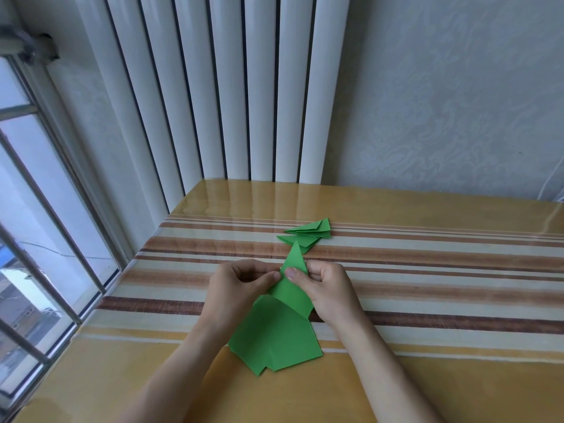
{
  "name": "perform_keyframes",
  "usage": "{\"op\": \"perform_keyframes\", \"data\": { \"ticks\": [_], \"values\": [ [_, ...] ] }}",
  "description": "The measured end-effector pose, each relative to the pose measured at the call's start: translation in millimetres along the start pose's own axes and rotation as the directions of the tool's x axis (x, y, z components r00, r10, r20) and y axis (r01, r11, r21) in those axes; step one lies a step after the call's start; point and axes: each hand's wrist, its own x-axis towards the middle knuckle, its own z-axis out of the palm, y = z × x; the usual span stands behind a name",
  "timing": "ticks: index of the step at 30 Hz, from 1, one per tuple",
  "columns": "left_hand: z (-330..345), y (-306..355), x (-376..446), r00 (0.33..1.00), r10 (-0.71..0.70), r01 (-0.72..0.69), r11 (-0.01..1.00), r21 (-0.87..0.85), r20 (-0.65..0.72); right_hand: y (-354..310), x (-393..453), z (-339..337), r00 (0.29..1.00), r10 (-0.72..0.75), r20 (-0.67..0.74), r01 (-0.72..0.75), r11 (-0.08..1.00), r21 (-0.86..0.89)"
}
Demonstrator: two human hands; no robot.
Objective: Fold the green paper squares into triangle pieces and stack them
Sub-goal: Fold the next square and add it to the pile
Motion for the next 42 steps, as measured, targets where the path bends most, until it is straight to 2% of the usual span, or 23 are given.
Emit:
{"op": "perform_keyframes", "data": {
  "ticks": [14,22,27,35,42],
  "values": [
    [0.1,3.1,-1.9,0.996,-0.080,0.084,0.993,-0.087,0.048,1.4,1.3,1.1,1.000,-0.004,0.003,0.004,1.000,-0.021],
    [0.5,3.5,-2.2,0.996,-0.080,0.083,0.994,-0.073,0.035,2.9,0.9,1.9,1.000,-0.015,-0.002,0.015,1.000,-0.017],
    [1.7,2.9,-1.7,0.999,-0.048,0.048,0.999,-0.007,-0.013,4.3,0.6,2.7,1.000,-0.020,0.005,0.020,0.999,-0.049],
    [-0.8,5.4,0.1,0.997,-0.076,0.075,0.994,-0.078,-0.010,-0.4,-1.6,4.2,0.983,0.044,0.178,-0.037,0.998,-0.041],
    [0.0,7.7,-2.7,0.998,-0.059,0.055,0.985,-0.165,-0.022,0.7,-2.6,6.7,0.973,0.040,0.226,-0.027,0.998,-0.064]
  ]
}}
